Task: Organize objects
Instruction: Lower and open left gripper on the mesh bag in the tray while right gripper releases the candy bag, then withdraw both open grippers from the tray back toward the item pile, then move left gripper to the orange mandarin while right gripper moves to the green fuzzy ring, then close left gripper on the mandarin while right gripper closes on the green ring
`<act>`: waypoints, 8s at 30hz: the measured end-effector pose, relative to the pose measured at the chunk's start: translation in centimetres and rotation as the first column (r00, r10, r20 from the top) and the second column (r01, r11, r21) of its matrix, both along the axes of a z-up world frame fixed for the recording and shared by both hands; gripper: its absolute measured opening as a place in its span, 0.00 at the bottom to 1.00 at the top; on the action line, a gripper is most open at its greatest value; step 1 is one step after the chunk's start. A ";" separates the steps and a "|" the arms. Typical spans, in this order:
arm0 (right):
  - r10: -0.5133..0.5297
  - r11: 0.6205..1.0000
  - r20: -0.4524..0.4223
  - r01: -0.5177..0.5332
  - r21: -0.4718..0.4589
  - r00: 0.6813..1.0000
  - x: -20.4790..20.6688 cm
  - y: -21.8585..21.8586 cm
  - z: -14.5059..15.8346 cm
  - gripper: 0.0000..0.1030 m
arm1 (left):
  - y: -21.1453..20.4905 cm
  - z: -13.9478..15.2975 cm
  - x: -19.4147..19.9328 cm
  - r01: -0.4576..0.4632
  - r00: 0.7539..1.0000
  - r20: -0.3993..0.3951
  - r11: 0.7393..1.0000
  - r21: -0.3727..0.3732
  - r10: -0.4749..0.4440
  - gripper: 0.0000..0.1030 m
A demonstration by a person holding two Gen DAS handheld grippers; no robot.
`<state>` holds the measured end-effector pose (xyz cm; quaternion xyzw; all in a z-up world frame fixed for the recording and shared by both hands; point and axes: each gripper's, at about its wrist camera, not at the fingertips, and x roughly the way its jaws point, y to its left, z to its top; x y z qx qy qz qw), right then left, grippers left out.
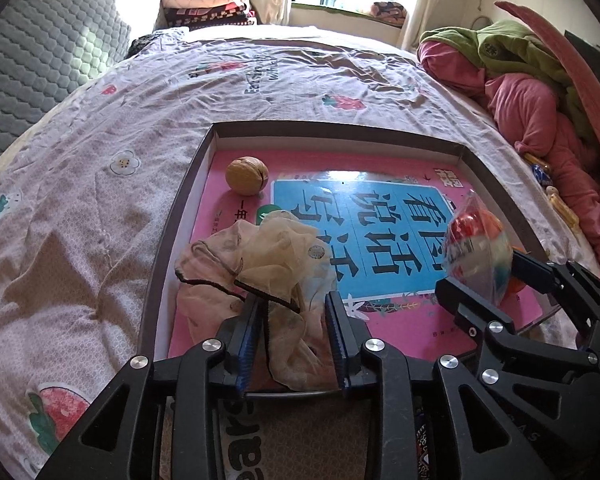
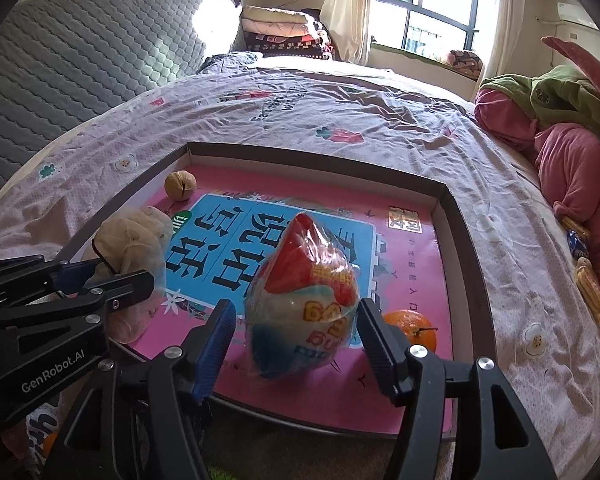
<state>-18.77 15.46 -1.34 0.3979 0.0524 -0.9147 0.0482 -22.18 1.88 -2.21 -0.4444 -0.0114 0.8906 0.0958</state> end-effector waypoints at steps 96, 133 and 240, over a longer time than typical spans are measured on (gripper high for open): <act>0.023 0.999 -0.206 -0.028 -0.021 0.978 9.4 3.2 6.5 0.66 | -1.6 5.4 12.0 0.083 0.972 -0.217 0.996 -0.026 -0.087 0.70; 0.073 0.996 -0.120 -0.079 -0.050 0.990 12.4 3.3 4.5 0.66 | -4.3 3.8 15.3 0.119 0.978 -0.166 0.992 -0.048 -0.125 0.70; 0.048 0.999 0.035 -0.047 -0.013 0.998 10.4 2.6 -0.2 0.14 | 0.3 0.6 14.6 0.177 0.980 -0.082 0.981 -0.078 -0.183 0.38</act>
